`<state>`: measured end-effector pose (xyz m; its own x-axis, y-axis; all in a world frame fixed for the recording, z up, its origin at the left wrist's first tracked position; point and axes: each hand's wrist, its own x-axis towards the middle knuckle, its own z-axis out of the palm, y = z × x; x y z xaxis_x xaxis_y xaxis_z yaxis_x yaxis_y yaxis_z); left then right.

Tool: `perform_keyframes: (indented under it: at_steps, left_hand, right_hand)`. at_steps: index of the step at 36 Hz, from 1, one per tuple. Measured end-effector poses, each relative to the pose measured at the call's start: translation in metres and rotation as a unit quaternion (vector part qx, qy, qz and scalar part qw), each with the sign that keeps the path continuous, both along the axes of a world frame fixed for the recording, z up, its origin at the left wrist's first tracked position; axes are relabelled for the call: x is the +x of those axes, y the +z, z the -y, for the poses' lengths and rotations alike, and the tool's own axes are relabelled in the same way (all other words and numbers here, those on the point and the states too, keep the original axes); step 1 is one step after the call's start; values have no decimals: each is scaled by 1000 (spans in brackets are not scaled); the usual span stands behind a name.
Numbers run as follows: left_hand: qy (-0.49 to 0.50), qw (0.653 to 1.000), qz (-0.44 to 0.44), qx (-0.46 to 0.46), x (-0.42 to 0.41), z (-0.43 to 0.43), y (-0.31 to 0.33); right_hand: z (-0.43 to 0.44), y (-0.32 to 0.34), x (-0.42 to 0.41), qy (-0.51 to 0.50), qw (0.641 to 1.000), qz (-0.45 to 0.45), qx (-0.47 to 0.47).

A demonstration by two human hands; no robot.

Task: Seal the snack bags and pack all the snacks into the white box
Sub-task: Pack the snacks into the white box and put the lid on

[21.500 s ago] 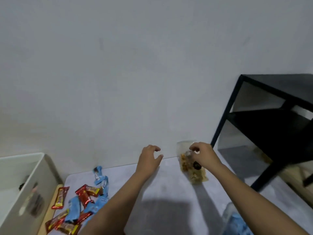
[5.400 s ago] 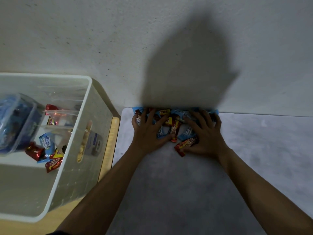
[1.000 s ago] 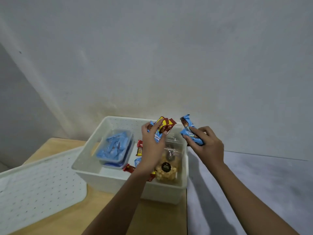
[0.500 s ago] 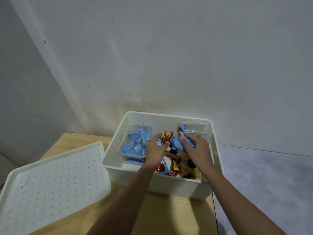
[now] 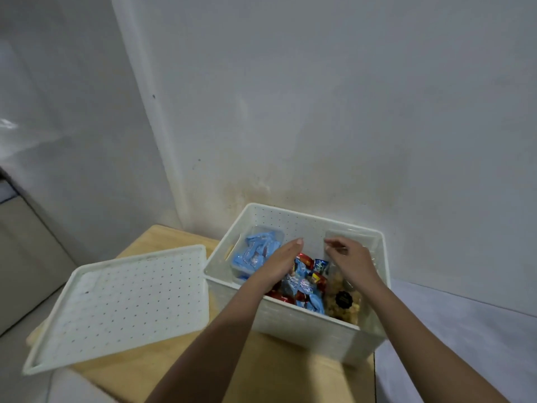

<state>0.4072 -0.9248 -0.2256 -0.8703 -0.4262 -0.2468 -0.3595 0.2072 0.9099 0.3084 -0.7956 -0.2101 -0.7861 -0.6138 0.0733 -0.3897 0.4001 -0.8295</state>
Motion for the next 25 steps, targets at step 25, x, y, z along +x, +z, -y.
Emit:
perform_keyframes:
  at_steps: [25]
  left_hand:
    - [47, 976, -56, -205, 130, 193, 9]
  right_hand:
    - [172, 4, 113, 26, 996, -84, 18]
